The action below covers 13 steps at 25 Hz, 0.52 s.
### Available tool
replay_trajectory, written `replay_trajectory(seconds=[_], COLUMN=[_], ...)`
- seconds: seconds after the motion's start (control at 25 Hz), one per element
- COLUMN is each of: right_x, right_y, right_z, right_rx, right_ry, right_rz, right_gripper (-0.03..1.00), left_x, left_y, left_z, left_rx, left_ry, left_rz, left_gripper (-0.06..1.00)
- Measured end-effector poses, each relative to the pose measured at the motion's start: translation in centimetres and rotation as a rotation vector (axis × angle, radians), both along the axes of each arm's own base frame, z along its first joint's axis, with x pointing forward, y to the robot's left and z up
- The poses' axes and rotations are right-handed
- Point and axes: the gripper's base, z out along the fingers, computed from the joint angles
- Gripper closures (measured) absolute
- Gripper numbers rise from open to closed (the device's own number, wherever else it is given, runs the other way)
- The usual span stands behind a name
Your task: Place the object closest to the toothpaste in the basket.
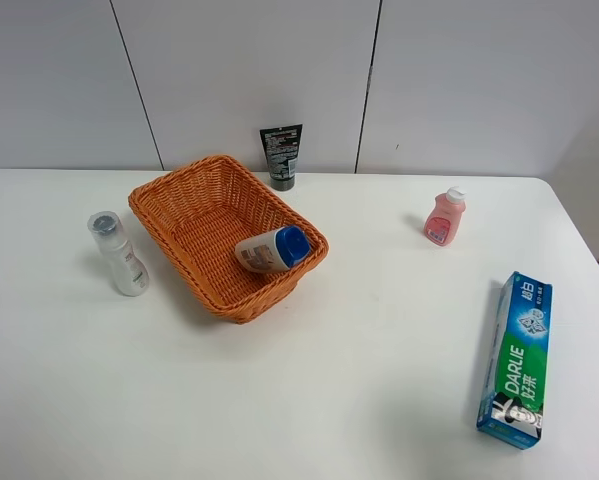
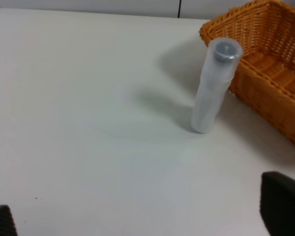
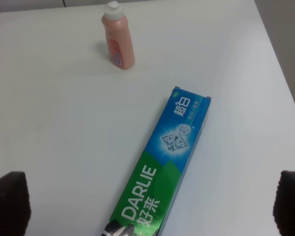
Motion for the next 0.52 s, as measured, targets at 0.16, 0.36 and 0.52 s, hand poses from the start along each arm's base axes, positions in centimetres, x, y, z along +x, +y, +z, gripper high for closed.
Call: replay_trajectory(seconds=[0.16,0.36,0.52], right_x=[0.0,0.0,0.0], right_y=[0.0,0.0,0.0], right_z=[0.0,0.0,0.0], right_rx=[0.0,0.0,0.0], right_ry=[0.0,0.0,0.0], right_rz=[0.0,0.0,0.0], right_gripper=[-0.03,-0.03,-0.03], left_x=[0.0,0.0,0.0], left_y=[0.0,0.0,0.0], left_z=[0.0,0.0,0.0], left_rx=[0.0,0.0,0.0], left_ry=[0.0,0.0,0.0], left_rz=[0.0,0.0,0.0], left_gripper=[-0.05,-0.05,-0.05])
